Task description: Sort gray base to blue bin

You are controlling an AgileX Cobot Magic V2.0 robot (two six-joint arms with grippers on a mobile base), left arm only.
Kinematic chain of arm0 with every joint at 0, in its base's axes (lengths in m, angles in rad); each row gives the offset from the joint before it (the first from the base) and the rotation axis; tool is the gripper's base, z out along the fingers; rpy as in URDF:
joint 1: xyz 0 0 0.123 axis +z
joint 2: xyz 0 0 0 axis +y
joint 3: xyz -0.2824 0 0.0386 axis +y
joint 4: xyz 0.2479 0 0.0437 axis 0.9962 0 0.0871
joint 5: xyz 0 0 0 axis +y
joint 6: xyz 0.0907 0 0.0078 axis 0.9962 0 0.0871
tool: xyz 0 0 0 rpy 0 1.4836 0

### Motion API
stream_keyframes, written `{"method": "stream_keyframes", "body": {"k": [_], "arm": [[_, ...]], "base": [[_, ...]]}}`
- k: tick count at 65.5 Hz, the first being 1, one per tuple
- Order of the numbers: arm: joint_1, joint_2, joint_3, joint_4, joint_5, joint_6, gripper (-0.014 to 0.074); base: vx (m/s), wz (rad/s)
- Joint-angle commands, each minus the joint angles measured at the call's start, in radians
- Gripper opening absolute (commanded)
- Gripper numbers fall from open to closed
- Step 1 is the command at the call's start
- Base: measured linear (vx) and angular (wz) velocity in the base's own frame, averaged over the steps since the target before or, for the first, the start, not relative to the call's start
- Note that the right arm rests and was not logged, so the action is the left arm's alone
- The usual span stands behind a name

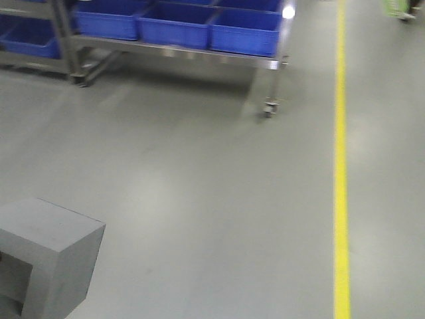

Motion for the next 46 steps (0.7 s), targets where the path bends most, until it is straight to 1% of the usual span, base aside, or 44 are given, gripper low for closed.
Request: {"method": "stream_keyframes", "body": {"k": [1,13,23,33,46], "arm": [[-0.002,0.006,-0.028,-0.019,-0.109,-0.007,-0.0006],[-0.002,0.006,-0.028,-0.019,-0.109,-0.007,-0.0006],[-0.002,0.006,-0.028,-0.019,-0.109,-0.007,-0.0006],[-0.002,0.006,-0.028,-0.019,-0.109,-0.007,-0.0006],[-0.002,0.006,-0.028,-0.019,-0.109,-0.007,-0.0006]], "base": [[0.05,-0.81],[0.06,-0.77],[0.11,-0.61],[0.16,-0.42],[0.23,-0.26]]}}
